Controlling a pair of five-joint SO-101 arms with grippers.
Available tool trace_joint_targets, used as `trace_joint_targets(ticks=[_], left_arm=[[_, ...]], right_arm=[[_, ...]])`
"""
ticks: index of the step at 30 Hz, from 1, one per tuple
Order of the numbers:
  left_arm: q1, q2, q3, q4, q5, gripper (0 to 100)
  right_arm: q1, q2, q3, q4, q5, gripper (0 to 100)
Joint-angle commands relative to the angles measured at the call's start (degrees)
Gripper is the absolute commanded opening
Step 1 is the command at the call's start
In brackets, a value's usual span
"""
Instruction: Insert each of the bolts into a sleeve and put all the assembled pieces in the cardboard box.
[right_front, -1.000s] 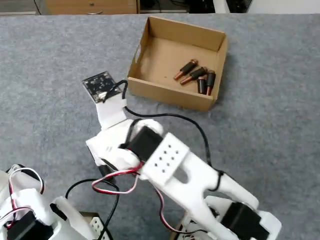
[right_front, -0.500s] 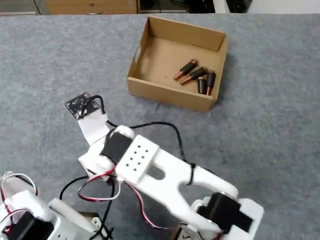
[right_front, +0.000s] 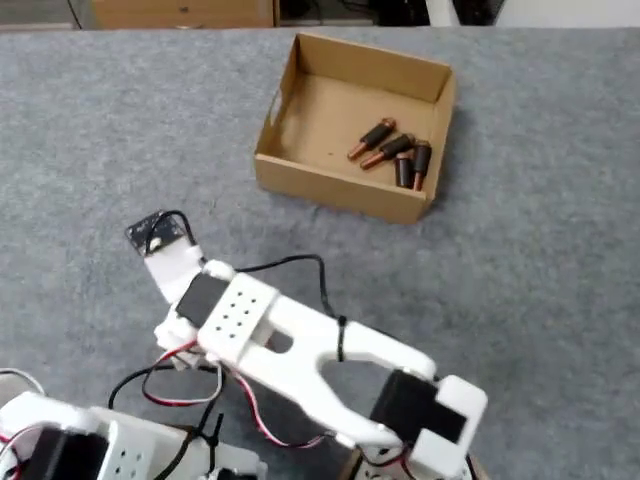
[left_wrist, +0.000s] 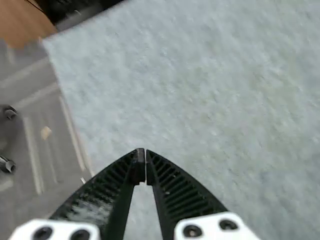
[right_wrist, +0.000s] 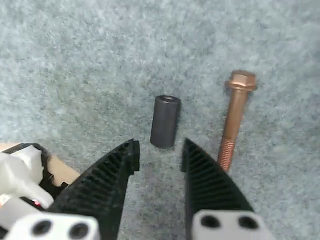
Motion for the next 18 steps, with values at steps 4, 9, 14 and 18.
trace_joint_targets(ticks=[4, 9, 14, 18], left_arm=[[-4.7, -0.2, -5.4, -5.5, -7.4, 2], [-6.3, -0.2, -5.3, -10.6, -10.5, 2], [-5.6, -0.2, -5.3, -13.8, -10.6, 2], [-4.2, -0.2, -5.3, -13.6, -10.6, 2]], right_arm=[[-2.1, 2.1, -0.2, -2.7, -0.4, 9.1], [-1.4, 4.8, -0.5, -2.9, -0.6, 9.1], [-0.2, 8.1, -0.6, -3.6, -0.4, 9.1], [0.0, 8.7, -0.6, -3.7, -0.3, 11.9]])
